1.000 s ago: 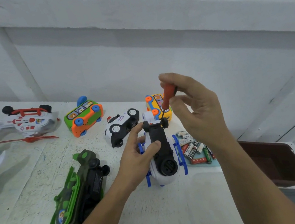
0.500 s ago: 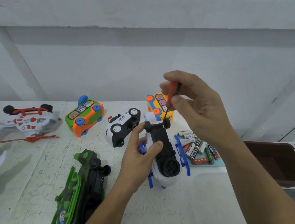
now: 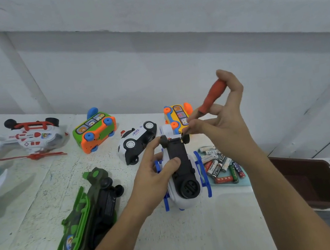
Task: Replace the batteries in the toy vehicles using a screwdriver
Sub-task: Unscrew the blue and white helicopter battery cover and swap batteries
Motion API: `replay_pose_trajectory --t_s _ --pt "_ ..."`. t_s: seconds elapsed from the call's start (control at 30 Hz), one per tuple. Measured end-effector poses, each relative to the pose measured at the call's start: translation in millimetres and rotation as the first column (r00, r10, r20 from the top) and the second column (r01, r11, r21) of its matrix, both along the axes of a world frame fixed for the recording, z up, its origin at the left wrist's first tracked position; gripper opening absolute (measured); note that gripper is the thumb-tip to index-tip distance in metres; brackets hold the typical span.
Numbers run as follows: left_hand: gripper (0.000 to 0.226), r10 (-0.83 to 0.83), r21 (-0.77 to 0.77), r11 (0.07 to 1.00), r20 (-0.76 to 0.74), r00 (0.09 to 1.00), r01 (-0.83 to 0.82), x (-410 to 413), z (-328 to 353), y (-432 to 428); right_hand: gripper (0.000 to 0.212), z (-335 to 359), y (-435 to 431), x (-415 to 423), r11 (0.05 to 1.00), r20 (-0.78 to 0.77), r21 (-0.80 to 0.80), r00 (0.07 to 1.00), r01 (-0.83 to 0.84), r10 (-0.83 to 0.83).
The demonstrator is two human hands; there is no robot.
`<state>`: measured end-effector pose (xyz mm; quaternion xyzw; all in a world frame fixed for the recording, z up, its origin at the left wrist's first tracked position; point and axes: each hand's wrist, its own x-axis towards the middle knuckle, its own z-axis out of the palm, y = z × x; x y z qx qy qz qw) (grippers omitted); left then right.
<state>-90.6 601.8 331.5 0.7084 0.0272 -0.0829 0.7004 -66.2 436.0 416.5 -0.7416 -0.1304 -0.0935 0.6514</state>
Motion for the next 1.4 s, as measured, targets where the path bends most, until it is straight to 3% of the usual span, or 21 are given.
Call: replay_pose_trajectory --t_s 0.1,0.2,0.57,0.77,0.93,1.13,1.4 --pt "0.051 0.003 -0.009 1.0 0.008 1.0 -0.003 0 1 0 0.091 -8 0 2 0.988 -0.046 0.148 0.998 0.047 -0.04" --pt "0.049 0.008 0.007 1.0 0.011 1.0 -0.008 0 4 -1 0.088 -13 3 0 0.987 -0.025 0.143 0.997 0.075 -0.072" --pt "0.049 -0.007 0.094 0.996 0.065 0.998 0.001 -5 9 2 0.073 -16 8 -13 0.993 0.232 -0.107 0.972 0.051 -0.025" --pt "0.052 -0.031 0.123 0.992 0.07 0.997 0.022 -14 16 0 0.079 5 2 -13 0.943 0.216 -0.333 0.971 -0.029 0.106" --pt "0.048 -0.047 0.137 0.99 0.065 0.997 0.038 -23 19 -1 0.083 25 1 -10 0.962 -0.045 -0.261 0.996 -0.082 0.073" --pt "0.026 -0.047 0.154 0.987 0.069 0.996 0.036 -33 21 -4 0.089 21 -11 -6 0.994 -0.341 -0.089 0.94 -0.061 0.027" --pt "0.033 -0.033 0.087 0.996 0.03 0.999 0.03 -37 10 -2 0.087 18 -26 -33 0.977 -0.409 0.167 0.893 -0.132 0.19"
